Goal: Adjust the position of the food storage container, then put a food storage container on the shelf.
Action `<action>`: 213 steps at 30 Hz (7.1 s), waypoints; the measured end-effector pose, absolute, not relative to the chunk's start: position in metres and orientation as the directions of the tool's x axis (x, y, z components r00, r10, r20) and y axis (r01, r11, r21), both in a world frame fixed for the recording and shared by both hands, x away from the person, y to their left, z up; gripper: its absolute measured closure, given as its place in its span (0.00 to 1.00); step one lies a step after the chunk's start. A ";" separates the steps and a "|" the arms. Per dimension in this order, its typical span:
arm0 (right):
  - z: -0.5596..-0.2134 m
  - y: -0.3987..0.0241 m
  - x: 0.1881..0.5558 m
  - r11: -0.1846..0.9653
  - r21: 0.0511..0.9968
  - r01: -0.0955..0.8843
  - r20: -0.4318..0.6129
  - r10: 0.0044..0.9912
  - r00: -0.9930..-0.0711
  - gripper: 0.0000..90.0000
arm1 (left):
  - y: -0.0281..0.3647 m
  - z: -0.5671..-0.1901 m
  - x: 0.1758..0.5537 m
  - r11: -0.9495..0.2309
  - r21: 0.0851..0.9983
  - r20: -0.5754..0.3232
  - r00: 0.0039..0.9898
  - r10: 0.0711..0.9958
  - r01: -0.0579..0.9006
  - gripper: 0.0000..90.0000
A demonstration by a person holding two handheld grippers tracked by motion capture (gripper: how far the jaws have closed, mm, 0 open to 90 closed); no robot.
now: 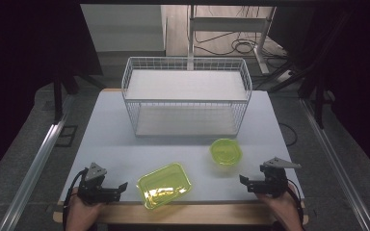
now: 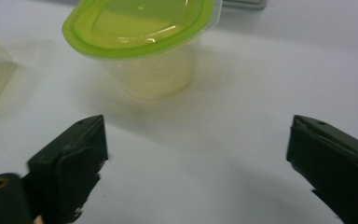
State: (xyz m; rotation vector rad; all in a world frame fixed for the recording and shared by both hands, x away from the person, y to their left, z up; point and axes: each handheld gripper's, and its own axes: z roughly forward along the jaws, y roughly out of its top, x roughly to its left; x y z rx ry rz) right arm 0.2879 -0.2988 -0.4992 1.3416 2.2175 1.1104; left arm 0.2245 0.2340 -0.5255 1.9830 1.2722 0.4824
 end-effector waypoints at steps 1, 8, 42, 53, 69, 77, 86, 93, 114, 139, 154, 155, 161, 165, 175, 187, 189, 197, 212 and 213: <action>-0.498 -0.299 0.287 0.257 0.756 0.602 0.111 0.856 -0.505 0.10 | 0.234 -0.526 0.224 -0.256 0.741 -0.062 0.443 0.894 0.621 0.03; -0.497 -0.298 0.287 0.263 0.740 0.619 0.111 0.860 -0.497 0.27 | 0.238 -0.528 0.226 -0.269 0.745 -0.050 0.454 0.890 0.610 0.03; -0.466 -0.282 0.295 0.348 0.780 0.520 0.092 0.758 -0.645 0.99 | 0.237 -0.531 0.228 -0.315 0.752 -0.024 0.501 0.865 0.579 0.02; -0.460 -0.255 0.310 0.359 0.773 0.523 0.134 0.713 -0.688 0.99 | 0.235 -0.531 0.233 -0.322 0.757 -0.017 0.510 0.860 0.569 0.03; -0.464 -0.186 0.342 0.470 0.754 0.459 0.083 0.625 -0.777 0.99 | 0.236 -0.530 0.233 -0.318 0.757 -0.016 0.504 0.864 0.570 0.03; -0.478 -0.176 0.359 0.502 0.725 0.472 0.063 0.634 -0.771 0.99 | 0.234 -0.531 0.233 -0.329 0.749 -0.011 0.507 0.862 0.575 0.03; -0.477 -0.203 0.372 0.449 0.733 0.511 0.058 0.708 -0.704 0.99 | 0.234 -0.531 0.234 -0.326 0.743 -0.015 0.502 0.865 0.584 0.04; -0.477 -0.225 0.374 0.408 0.741 0.533 0.069 0.744 -0.665 0.99 | 0.233 -0.531 0.234 -0.331 0.733 -0.016 0.502 0.865 0.594 0.04; -0.469 -0.249 0.345 0.406 0.756 0.513 0.041 0.753 -0.657 0.98 | 0.213 -0.523 0.219 -0.434 0.632 -0.126 0.638 0.760 0.642 0.69; -0.492 -0.205 0.288 0.497 0.675 0.546 0.193 0.595 -0.780 0.95 | 0.154 -0.529 0.227 -0.492 0.635 -0.178 0.732 0.657 0.596 0.96; -0.494 -0.212 0.293 0.502 0.663 0.555 0.169 0.623 -0.764 0.94 | 0.118 -0.532 0.246 -0.492 0.662 -0.175 0.755 0.632 0.565 0.96; -0.494 -0.213 0.294 0.502 0.663 0.555 0.165 0.625 -0.763 0.94 | 0.117 -0.532 0.246 -0.495 0.662 -0.172 0.757 0.630 0.563 0.96; -0.493 -0.218 0.296 0.503 0.666 0.551 0.143 0.638 -0.756 0.91 | 0.126 -0.530 0.242 -0.483 0.673 -0.144 0.739 0.658 0.561 0.81; -0.491 -0.222 0.297 0.502 0.681 0.533 0.110 0.650 -0.752 0.82 | 0.137 -0.527 0.237 -0.461 0.696 -0.105 0.713 0.693 0.550 0.61; -0.490 -0.230 0.303 0.481 0.697 0.532 0.091 0.677 -0.731 0.47 | 0.151 -0.527 0.223 -0.497 0.696 0.005 0.688 0.725 0.518 0.11; -0.495 -0.230 0.308 0.443 0.732 0.517 0.127 0.657 -0.743 0.12 | 0.155 -0.531 0.224 -0.476 0.724 0.005 0.687 0.727 0.499 0.03; -0.497 -0.228 0.309 0.443 0.735 0.513 0.127 0.654 -0.746 0.07 | 0.155 -0.532 0.225 -0.478 0.722 0.007 0.685 0.728 0.500 0.03; -0.497 -0.222 0.311 0.433 0.702 0.566 0.193 0.650 -0.736 0.05 | 0.152 -0.536 0.225 -0.503 0.703 0.026 0.689 0.724 0.503 0.04; -0.488 -0.200 0.332 0.393 0.632 0.668 0.341 0.633 -0.695 0.53 | 0.153 -0.536 0.225 -0.512 0.697 0.038 0.686 0.727 0.503 0.04; -0.489 -0.199 0.335 0.388 0.620 0.682 0.364 0.628 -0.688 0.55 | 0.153 -0.536 0.225 -0.512 0.697 0.039 0.687 0.726 0.502 0.04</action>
